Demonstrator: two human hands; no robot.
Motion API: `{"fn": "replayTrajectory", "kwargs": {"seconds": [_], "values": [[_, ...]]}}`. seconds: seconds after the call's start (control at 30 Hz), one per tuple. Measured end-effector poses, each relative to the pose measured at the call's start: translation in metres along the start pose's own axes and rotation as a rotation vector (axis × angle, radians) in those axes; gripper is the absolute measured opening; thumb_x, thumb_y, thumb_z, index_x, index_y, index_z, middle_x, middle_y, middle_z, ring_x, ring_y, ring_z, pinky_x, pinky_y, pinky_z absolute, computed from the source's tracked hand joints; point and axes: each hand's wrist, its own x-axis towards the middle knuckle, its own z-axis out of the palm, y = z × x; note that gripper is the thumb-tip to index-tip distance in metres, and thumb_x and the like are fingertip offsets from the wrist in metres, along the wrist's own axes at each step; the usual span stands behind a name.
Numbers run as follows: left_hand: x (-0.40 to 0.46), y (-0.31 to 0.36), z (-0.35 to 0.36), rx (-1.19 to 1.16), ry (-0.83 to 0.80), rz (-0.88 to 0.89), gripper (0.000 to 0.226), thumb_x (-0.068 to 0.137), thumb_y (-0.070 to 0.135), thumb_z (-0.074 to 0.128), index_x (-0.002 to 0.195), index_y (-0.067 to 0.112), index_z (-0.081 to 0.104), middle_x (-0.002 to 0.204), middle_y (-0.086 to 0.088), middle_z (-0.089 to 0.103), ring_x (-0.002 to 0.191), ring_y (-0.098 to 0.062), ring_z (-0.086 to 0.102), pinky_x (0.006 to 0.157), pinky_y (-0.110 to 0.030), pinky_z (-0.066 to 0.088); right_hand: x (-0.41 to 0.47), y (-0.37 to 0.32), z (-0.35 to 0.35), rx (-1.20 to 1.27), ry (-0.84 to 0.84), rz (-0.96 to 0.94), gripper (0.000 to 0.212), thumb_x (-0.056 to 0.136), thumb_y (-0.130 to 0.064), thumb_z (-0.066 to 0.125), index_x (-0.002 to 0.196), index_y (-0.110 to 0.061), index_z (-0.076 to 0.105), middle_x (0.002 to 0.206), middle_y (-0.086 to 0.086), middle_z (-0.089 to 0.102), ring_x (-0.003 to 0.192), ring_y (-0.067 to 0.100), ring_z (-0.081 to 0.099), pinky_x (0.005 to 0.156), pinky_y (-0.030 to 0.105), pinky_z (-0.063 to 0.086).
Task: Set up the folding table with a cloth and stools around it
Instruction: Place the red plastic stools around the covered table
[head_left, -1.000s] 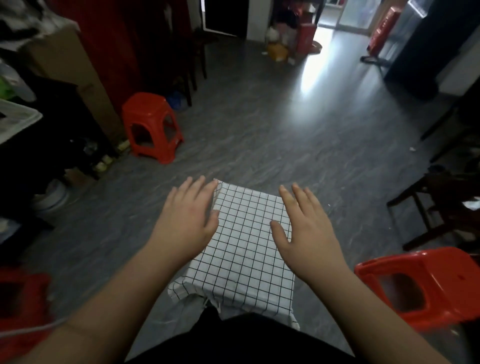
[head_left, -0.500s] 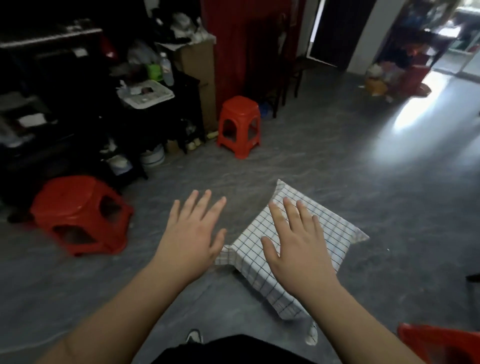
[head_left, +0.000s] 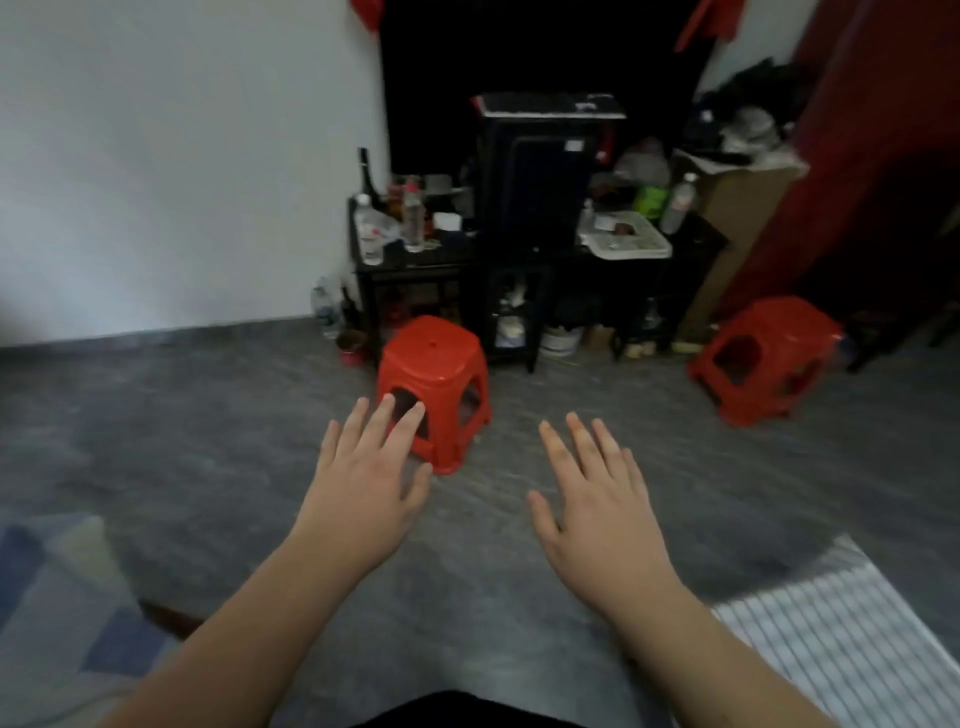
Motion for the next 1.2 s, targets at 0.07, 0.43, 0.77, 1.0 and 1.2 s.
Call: {"fn": "replayTrajectory", "kwargs": {"seconds": [0.07, 0.43, 0.77, 1.0, 1.2], "values": [[0.014, -0.045, -0.010, -0.002, 0.013, -0.057, 0.068, 0.090, 0.053, 0.036, 0.153, 0.028, 0.030, 0.159, -0.010, 0.031, 0.148, -0.032, 0.020, 0.119, -0.053, 0.020, 0.038, -0.035, 0.014, 0.026, -0.011, -0.043, 0.071, 0.092, -0.058, 0.028, 0.158, -0.031, 0.017, 0.166, 0.000, 0.017, 0.153, 0.022, 0.006, 0.122, 0.045, 0.012], [0.135, -0.153, 0.009, -0.076, -0.059, -0.074, 0.067, 0.091, 0.054, 0.034, 0.153, 0.030, 0.024, 0.160, -0.008, 0.026, 0.150, -0.029, 0.015, 0.120, -0.051, 0.016, 0.182, -0.090, 0.060, 0.055, -0.087, -0.030, 0.070, 0.095, -0.057, 0.031, 0.158, -0.031, 0.013, 0.166, 0.000, 0.013, 0.153, 0.022, 0.003, 0.122, 0.045, 0.012], [0.309, -0.184, 0.089, -0.105, -0.128, -0.124, 0.066, 0.092, 0.043, 0.049, 0.152, 0.026, 0.028, 0.160, -0.012, 0.027, 0.149, -0.031, 0.018, 0.119, -0.053, 0.020, 0.347, -0.038, 0.129, 0.120, -0.176, -0.029, 0.070, 0.097, -0.052, 0.039, 0.158, -0.030, 0.013, 0.167, 0.000, 0.010, 0.153, 0.021, 0.000, 0.124, 0.044, 0.010], [0.437, -0.213, 0.143, -0.187, -0.221, -0.188, 0.072, 0.085, 0.055, 0.029, 0.152, 0.029, 0.023, 0.161, -0.009, 0.024, 0.151, -0.026, 0.013, 0.120, -0.051, 0.021, 0.485, 0.007, 0.194, 0.185, -0.306, 0.000, 0.070, 0.097, -0.053, 0.037, 0.158, -0.030, 0.012, 0.167, -0.001, 0.008, 0.153, 0.022, 0.000, 0.122, 0.044, 0.014], [0.533, -0.262, 0.237, -0.250, -0.315, -0.189, 0.068, 0.090, 0.041, 0.045, 0.152, 0.023, 0.025, 0.160, -0.012, 0.025, 0.149, -0.029, 0.017, 0.118, -0.052, 0.025, 0.570, 0.035, 0.293, 0.245, -0.388, 0.164, 0.069, 0.098, -0.051, 0.037, 0.158, -0.030, 0.009, 0.167, 0.000, 0.005, 0.152, 0.023, 0.004, 0.121, 0.039, 0.011]]}}
